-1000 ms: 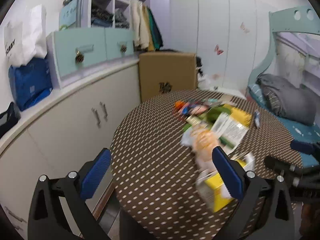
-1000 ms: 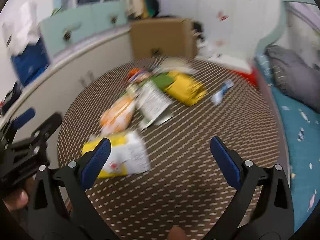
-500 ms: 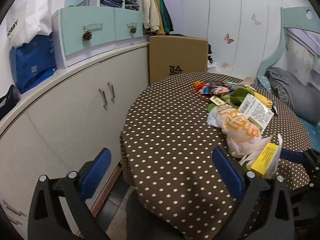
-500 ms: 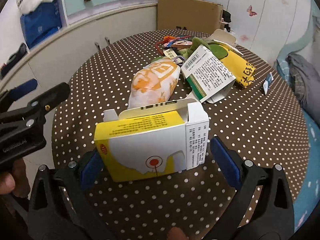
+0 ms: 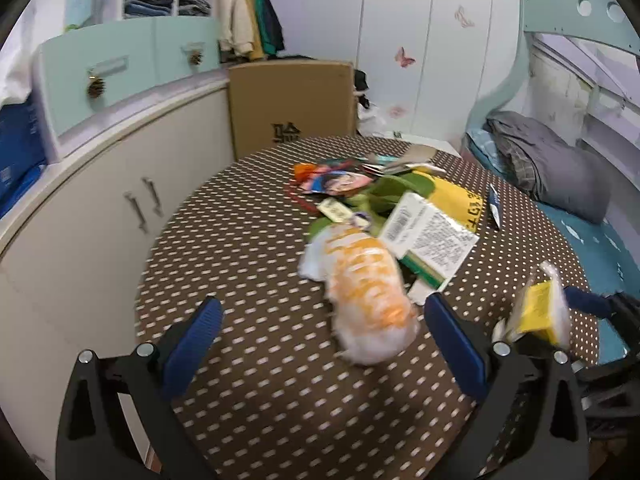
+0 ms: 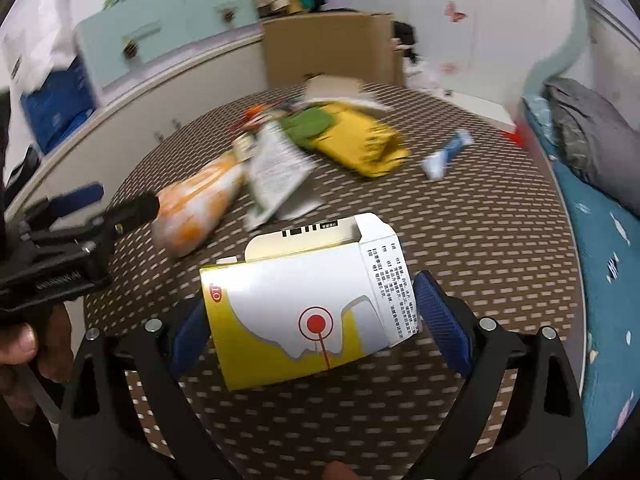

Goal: Collect trash
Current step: 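Grasp the yellow-white medicine box with the right gripper while the left grasps the orange-printed bag, then carry the medicine box with the right gripper to the wastebasket and release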

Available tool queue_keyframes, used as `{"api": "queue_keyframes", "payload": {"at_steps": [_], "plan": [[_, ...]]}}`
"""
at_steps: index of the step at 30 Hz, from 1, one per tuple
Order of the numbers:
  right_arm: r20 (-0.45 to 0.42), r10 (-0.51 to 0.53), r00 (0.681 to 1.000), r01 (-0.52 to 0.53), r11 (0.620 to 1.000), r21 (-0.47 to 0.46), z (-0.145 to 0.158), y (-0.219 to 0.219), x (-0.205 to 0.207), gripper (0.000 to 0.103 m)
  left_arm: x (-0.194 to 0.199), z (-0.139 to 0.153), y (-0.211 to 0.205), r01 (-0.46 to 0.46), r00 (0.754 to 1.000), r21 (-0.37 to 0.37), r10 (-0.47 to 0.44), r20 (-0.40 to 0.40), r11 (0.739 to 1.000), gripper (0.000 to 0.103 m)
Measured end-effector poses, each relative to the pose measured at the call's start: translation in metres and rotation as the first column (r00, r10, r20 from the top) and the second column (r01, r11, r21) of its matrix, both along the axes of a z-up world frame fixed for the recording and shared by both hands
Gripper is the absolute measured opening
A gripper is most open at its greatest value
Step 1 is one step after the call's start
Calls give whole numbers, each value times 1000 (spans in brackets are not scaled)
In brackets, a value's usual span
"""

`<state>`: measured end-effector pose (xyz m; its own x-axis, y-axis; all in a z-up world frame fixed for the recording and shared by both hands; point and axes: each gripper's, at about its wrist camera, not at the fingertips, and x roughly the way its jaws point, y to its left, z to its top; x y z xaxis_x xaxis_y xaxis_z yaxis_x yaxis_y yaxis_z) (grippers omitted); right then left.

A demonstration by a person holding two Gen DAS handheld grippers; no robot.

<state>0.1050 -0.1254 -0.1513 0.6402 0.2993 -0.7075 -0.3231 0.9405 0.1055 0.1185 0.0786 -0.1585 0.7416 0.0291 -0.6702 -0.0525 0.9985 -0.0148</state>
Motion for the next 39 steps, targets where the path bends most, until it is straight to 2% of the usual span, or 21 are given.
{"api": "queue_keyframes", "payload": {"at_steps": [4,5,6,8,10,11,19,25,28,31,35,39], "plan": [[-3,-61,998,61,996,65,10,-39,12,91,26,-15,-12,-1,998,26,3,-64,1000,98],[-4,-76,997,76,994,77,12,-49,16,91,33,-20,-14,8,996,17,-7,-83,1000,92],[-5,-84,996,84,993,80,13,-55,18,91,38,-25,-15,20,995,6,-19,-102,1000,70],[-10,-104,995,104,991,90,14,-70,24,91,48,-33,-15,42,986,-39,-47,-158,998,45],[-17,-119,993,120,987,108,15,-83,27,91,49,-34,-14,47,986,-88,-61,-156,995,41],[-19,-126,992,127,985,115,15,-88,28,91,48,-33,-14,48,986,-88,-61,-153,995,39],[-3,-205,979,201,956,214,34,-153,46,91,33,-2,-14,4,994,-42,-8,-107,999,37],[-8,-298,955,289,918,272,40,-215,66,91,27,45,-30,9,1000,-13,-9,-13,1000,37],[-32,-359,933,352,889,293,34,-247,74,91,33,65,-48,46,999,-16,-46,27,999,37],[-55,-437,898,433,854,289,25,-282,79,91,43,78,-75,108,993,-13,-107,55,994,37],[-130,-515,847,529,800,283,-4,-328,86,91,61,81,-119,204,978,-3,-203,53,979,37],[-213,-554,805,593,764,254,-44,-359,97,91,83,79,-170,309,951,2,-309,29,951,37]]}}
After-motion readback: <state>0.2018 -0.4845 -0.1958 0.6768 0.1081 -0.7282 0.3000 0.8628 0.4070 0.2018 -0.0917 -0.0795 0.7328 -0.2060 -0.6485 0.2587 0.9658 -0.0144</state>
